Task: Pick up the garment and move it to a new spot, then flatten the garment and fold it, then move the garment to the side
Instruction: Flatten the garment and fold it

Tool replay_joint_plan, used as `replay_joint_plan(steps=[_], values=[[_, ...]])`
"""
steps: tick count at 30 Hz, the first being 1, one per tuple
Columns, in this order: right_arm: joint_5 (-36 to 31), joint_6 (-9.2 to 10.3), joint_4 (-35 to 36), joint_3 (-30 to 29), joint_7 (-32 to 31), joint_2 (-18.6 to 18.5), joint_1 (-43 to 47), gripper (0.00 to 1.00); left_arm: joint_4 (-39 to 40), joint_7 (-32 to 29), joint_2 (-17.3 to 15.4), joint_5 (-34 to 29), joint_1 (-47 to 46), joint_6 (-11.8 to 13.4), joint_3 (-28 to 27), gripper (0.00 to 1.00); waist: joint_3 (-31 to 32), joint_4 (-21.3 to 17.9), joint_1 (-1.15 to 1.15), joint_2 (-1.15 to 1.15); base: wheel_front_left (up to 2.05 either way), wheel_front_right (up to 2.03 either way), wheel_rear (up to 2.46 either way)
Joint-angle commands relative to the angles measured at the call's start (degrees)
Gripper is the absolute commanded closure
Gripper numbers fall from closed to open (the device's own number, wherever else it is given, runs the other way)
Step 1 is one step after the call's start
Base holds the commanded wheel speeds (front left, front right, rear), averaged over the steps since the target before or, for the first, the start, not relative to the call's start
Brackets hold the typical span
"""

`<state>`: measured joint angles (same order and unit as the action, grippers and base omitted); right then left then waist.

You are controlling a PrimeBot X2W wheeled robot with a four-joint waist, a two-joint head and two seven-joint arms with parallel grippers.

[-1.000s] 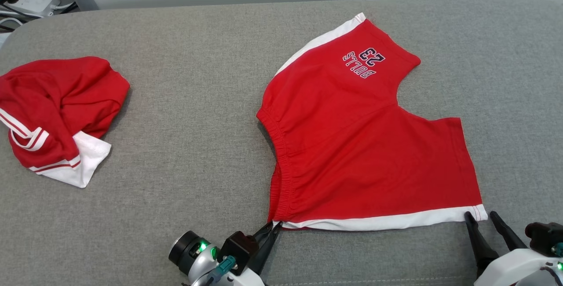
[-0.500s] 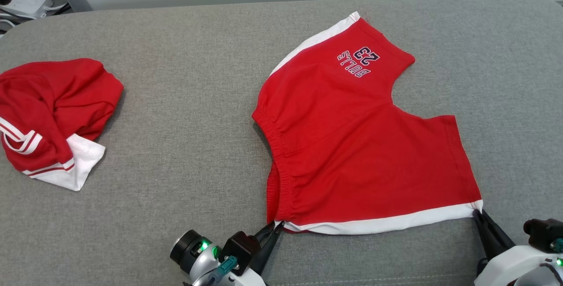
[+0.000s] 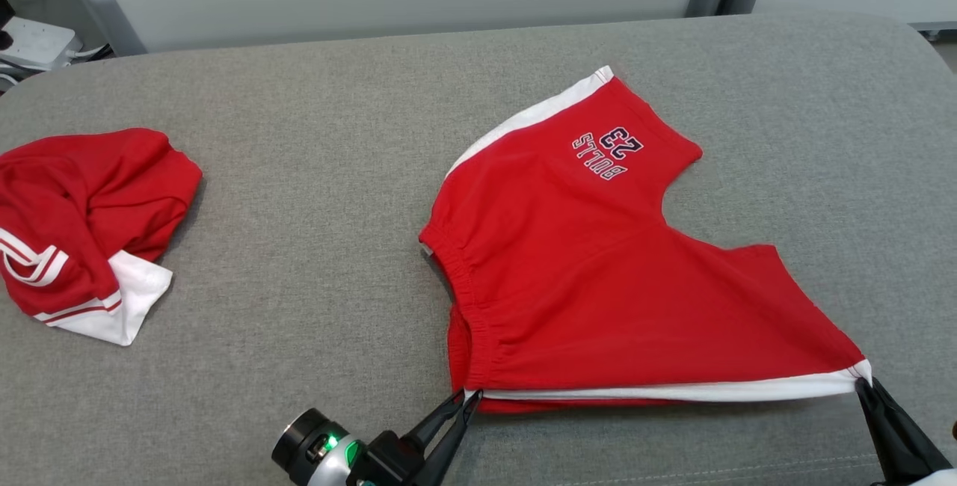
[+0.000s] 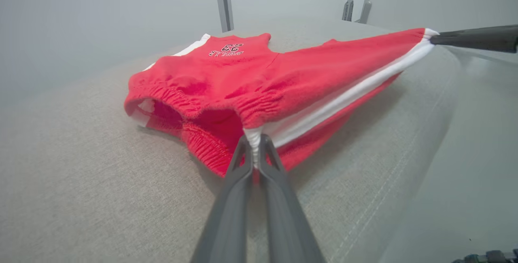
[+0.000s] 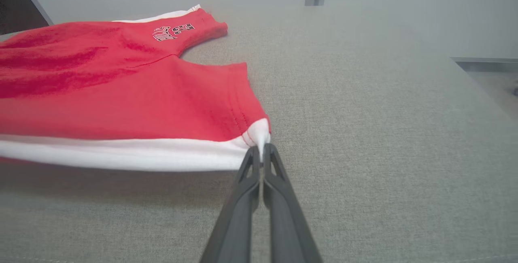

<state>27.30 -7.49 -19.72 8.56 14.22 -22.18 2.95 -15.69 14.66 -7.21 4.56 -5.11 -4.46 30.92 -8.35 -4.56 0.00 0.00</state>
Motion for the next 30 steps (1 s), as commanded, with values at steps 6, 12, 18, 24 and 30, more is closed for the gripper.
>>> replay_joint_plan(steps=[6,12,18,24,30], values=[[-2.7,0.0,9.9,-3.7,-3.0,-3.1,6.0,1.0,10.2,-4.8,-2.3,0.0,3.6,0.9,-0.3,1.0,1.2,-0.9,0.0,0.0,0.0,0.0,0.0],[-3.1,0.0,13.7,-5.3,-6.7,-3.9,6.6,1.0,13.3,-6.7,-2.0,3.4,4.9,0.1,-0.6,1.0,0.9,-1.1,0.0,0.0,0.0,0.0,0.0],[-3.3,0.0,10.6,-5.7,-10.3,-3.6,-0.5,1.0,10.8,-6.7,-0.8,4.6,-0.3,-0.9,-0.1,1.0,-0.6,0.3,0.0,0.0,0.0,0.0,0.0],[-3.0,0.0,3.8,-6.2,-14.3,-3.4,-10.8,1.0,6.7,-4.4,1.0,6.3,-8.0,-1.7,-0.6,1.0,-3.1,2.5,0.0,0.0,0.0,0.0,0.0],[-3.0,0.0,-3.3,-1.6,-15.3,-3.5,-23.5,1.0,0.3,-2.2,2.3,8.2,-15.4,-2.0,-1.8,1.0,-6.4,4.1,0.0,0.0,0.0,0.0,0.0]])
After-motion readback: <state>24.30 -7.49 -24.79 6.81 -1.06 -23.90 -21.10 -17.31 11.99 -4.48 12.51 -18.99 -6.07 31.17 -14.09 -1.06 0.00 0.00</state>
